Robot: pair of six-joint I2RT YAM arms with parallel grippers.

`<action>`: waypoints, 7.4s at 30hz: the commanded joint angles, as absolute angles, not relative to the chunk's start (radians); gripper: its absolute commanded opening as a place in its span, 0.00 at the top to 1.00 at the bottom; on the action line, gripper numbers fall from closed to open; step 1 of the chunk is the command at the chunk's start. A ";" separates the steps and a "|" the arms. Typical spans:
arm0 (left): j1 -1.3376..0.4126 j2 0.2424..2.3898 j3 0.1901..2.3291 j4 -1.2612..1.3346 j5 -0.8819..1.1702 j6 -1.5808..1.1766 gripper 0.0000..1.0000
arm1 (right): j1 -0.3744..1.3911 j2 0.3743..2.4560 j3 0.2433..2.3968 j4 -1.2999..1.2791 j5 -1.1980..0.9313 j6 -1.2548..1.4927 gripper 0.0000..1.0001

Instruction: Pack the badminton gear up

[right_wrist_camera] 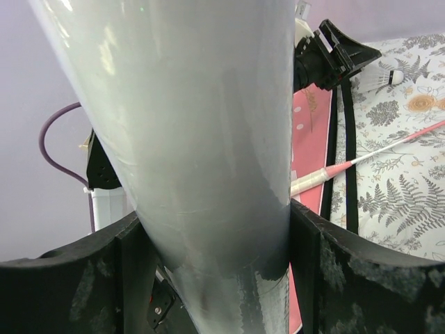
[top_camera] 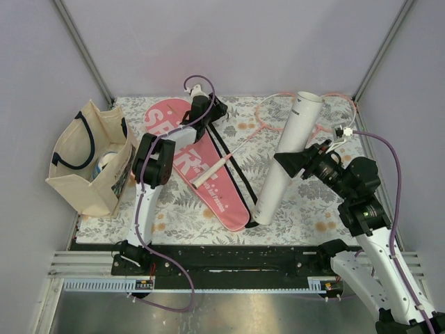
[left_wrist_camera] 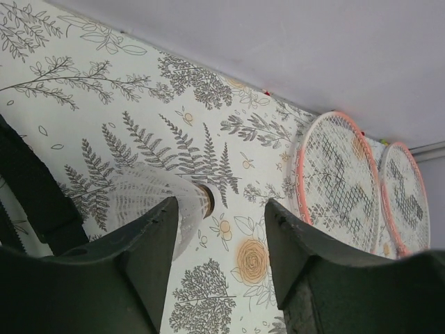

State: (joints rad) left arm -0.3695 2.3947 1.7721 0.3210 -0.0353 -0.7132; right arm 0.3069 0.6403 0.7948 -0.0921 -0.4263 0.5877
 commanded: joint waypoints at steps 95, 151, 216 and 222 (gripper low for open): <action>-0.790 0.985 1.078 0.067 0.555 -0.667 1.00 | 0.554 0.738 0.891 -0.499 -0.362 -0.652 0.46; -0.856 1.257 1.282 -0.400 -0.307 -0.393 0.26 | 0.564 0.460 0.900 -0.365 0.069 -0.167 0.48; -0.712 1.537 1.320 -0.249 0.052 -0.636 1.00 | 0.565 0.302 0.712 -0.325 -0.089 -0.268 0.46; -0.600 1.330 1.184 -0.114 0.310 -0.759 1.00 | 0.564 0.370 0.699 -0.341 -0.268 -0.414 0.44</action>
State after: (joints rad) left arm -0.6537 1.4261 1.2369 -0.2287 0.1154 -0.6731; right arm 0.5575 0.3248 0.6926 -0.4221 -0.1265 -0.2905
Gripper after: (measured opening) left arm 0.012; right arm 0.736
